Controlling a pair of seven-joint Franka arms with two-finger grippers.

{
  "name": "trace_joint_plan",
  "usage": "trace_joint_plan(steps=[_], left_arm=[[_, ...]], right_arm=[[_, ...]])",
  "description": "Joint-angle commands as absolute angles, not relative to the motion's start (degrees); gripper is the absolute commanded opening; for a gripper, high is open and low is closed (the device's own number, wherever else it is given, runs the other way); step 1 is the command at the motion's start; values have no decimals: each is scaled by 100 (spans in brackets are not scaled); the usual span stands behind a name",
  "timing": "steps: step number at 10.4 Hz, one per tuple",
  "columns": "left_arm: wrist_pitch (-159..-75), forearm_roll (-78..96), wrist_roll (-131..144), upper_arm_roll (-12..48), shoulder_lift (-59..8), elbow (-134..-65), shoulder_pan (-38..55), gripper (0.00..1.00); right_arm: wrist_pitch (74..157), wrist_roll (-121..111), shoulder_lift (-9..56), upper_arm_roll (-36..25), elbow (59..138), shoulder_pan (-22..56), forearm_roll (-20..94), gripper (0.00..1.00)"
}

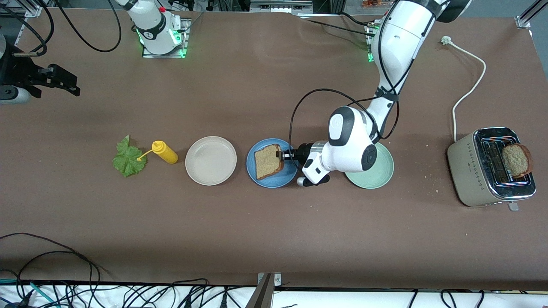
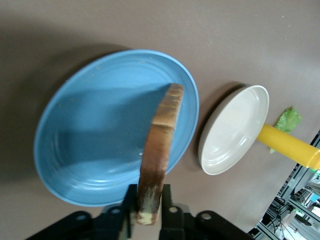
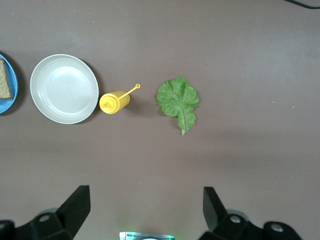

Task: Make sandwich in blue plate with both arms
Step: 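Carry the bread slice with the left gripper onto the blue plate, then open the left gripper and withdraw it toward the toaster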

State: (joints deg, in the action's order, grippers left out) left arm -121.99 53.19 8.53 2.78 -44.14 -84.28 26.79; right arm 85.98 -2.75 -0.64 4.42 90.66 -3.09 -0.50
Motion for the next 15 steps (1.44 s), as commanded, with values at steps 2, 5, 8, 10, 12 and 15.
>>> trace_joint_plan(steps=[2,5,8,10,12,15], left_arm=[[-12217,5467,133,0,-4518,-8499,2716,100],[-12199,5415,132,-315,-4386,-8455,2646,100],[-12173,3742,10,-387,-3958,-8420,2243,100],[-11972,3149,0,-395,-3107,-8726,1839,100],[-11918,2220,-9,-396,-2236,-9235,1513,100],[-11367,1207,-18,-387,-1146,-9677,1258,100]], right_arm=[[8569,-237,-70,448,9018,-343,53,100],[8569,-237,-70,457,9018,-343,53,100],[8561,-229,-70,457,9009,-343,53,100],[8543,-237,-1,396,9018,-360,53,100],[8517,-325,393,378,9018,-343,-96,100],[8551,-780,1367,352,9044,-500,-79,100]])
